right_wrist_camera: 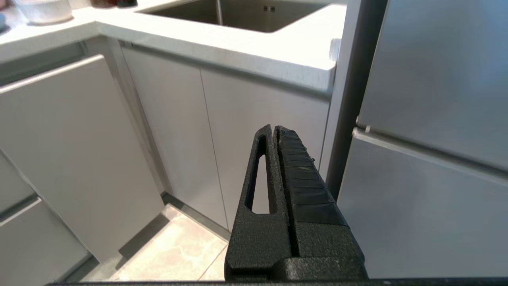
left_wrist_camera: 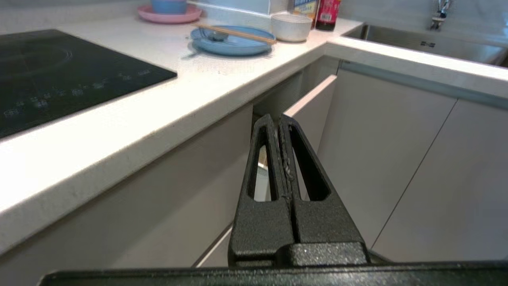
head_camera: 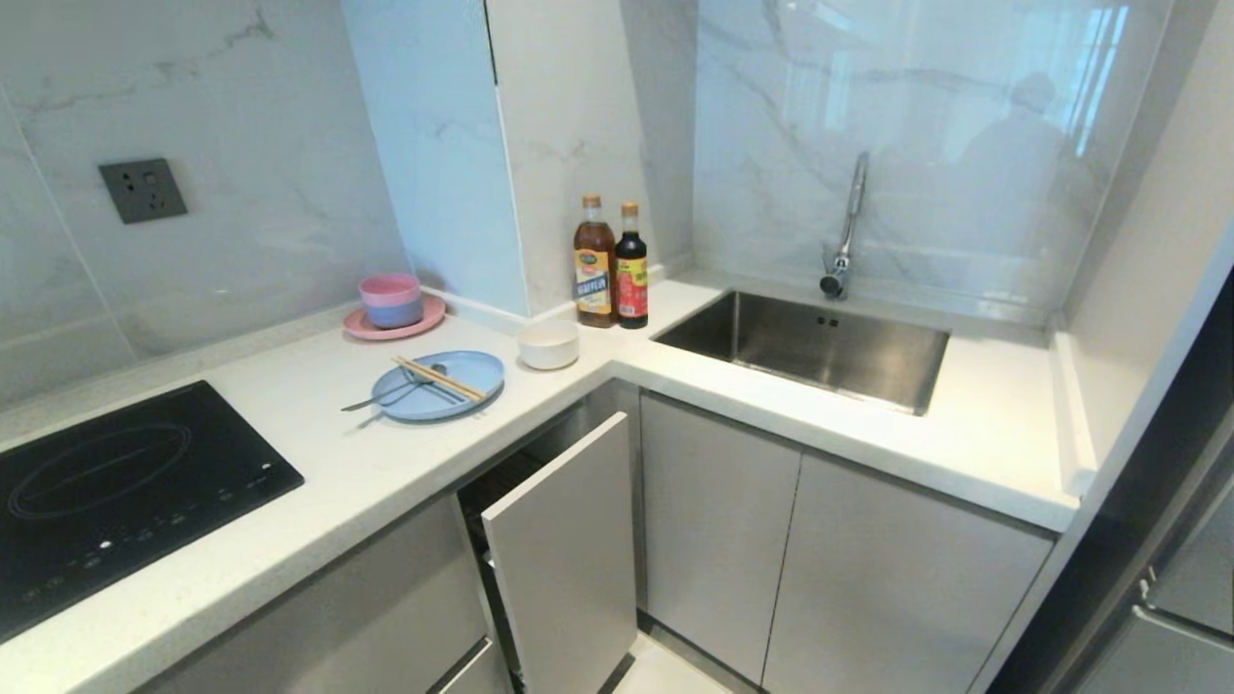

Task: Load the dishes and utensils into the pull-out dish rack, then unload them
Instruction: Open the cupboard

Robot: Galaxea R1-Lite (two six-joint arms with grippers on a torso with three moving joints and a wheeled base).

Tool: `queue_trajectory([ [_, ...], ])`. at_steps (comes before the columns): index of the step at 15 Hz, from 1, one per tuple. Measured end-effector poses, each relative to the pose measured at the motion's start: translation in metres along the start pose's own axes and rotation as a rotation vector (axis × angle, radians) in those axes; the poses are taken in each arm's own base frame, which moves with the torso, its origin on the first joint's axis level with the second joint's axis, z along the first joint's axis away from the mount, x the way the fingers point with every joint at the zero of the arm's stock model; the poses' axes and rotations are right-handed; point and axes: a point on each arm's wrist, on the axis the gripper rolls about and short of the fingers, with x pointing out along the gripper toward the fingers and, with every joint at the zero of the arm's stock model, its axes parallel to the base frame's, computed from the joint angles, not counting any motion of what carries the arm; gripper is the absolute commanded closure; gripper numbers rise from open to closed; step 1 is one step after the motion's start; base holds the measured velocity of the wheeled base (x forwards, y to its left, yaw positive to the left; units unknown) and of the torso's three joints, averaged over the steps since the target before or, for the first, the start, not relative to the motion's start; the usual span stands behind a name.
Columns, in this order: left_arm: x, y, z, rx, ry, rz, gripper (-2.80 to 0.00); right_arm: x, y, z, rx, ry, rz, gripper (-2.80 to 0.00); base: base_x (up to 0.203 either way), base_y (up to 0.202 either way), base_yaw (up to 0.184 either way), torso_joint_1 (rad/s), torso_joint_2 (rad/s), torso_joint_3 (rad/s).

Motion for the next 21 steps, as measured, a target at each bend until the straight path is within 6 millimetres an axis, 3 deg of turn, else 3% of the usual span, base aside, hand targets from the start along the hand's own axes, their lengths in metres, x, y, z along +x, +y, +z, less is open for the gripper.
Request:
queue_trajectory([
  [15, 0.0000, 0.0000, 0.0000, 0.000, 0.000, 0.000, 0.00, 0.0000, 0.0000, 0.0000, 0.000, 0.000, -0.001, 0.00, 0.000, 0.000, 0.000, -0.254, 0.51, 0.252],
  [21, 0.0000, 0.0000, 0.0000, 0.000, 0.000, 0.000, 0.00, 0.0000, 0.0000, 0.0001, 0.000, -0.001, -0.001, 0.00, 0.000, 0.000, 0.000, -0.051, 0.11, 0.052],
])
